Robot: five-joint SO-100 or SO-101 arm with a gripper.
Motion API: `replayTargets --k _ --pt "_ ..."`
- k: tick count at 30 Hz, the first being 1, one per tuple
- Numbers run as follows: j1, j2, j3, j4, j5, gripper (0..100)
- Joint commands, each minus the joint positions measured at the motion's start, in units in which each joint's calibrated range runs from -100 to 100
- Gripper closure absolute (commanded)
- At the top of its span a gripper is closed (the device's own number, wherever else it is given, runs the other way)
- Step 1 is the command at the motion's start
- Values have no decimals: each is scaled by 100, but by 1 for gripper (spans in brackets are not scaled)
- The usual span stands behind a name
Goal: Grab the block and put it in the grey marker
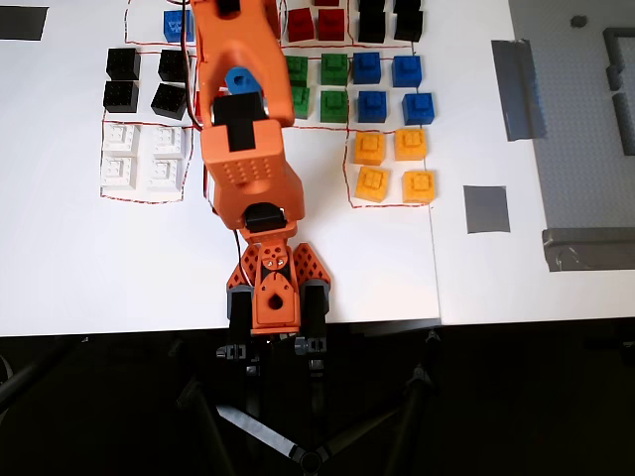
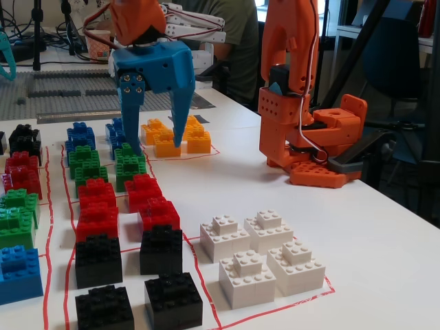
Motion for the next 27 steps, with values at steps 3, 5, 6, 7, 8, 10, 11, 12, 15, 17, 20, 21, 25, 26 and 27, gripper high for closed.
replayTargets --k 3,5,6,7,8,10,11,12,15,17,20,21,25,26,27 --pt "-291 -711 -312 104 -103 74" --pt "-358 -668 -412 104 -122 72" --pt "-391 -668 -448 88 -137 72" --pt "-416 -668 -457 55 -142 71" --pt "-441 -677 -457 23 -151 71" --pt "-482 -651 -475 -2 -186 71" --pt "-499 -625 -475 -10 -195 71" --pt "-516 -599 -475 -26 -210 71" --pt "-549 -504 -475 -67 -230 71" --pt "-566 -469 -457 -116 -249 71" --pt "-590 -383 -457 -190 -259 71" --pt "-599 -348 -475 -206 -264 71" --pt "-615 -236 -448 -345 -269 72" --pt "-624 -202 -439 -377 -274 72" --pt "-640 -167 -439 -402 -278 72"
